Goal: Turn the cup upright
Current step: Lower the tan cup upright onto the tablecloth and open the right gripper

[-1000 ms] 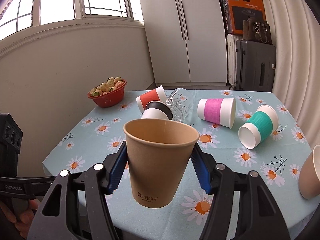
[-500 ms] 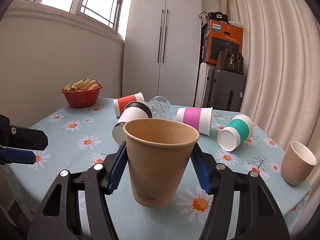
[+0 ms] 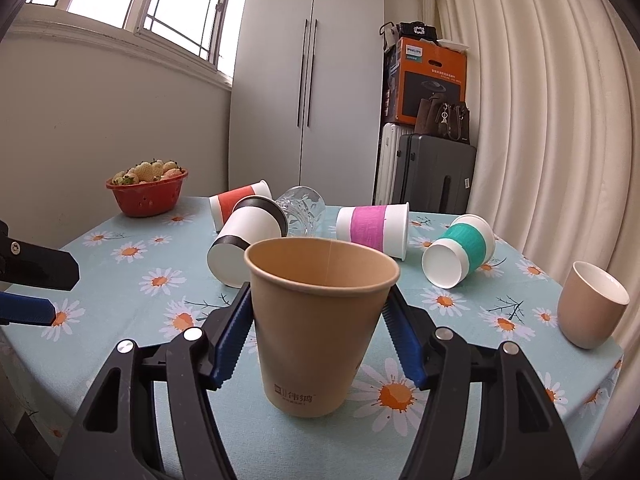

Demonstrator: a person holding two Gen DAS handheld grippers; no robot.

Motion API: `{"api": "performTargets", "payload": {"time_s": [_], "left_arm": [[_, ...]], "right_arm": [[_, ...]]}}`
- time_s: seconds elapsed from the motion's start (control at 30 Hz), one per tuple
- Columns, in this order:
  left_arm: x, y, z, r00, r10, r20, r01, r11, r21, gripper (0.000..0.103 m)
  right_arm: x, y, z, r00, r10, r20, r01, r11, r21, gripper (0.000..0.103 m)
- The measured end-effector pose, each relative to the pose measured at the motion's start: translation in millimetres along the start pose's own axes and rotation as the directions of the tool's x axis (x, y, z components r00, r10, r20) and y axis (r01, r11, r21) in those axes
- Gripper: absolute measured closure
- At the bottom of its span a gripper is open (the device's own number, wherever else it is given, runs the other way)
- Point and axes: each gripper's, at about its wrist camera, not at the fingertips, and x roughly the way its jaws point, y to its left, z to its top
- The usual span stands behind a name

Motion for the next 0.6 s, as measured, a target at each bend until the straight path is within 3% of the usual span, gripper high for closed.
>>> {"api": "performTargets", "payload": {"time_s": [0.6], "left_arm": [[-2.7, 2.8, 0.9, 1.0, 0.0, 0.007, 0.0, 1.0, -0.01, 0.034]], "right_arm": [[-5.6, -4.4, 0.0, 0.998, 0.039, -0.042, -0.037, 0.999, 0.035, 0.019]]}}
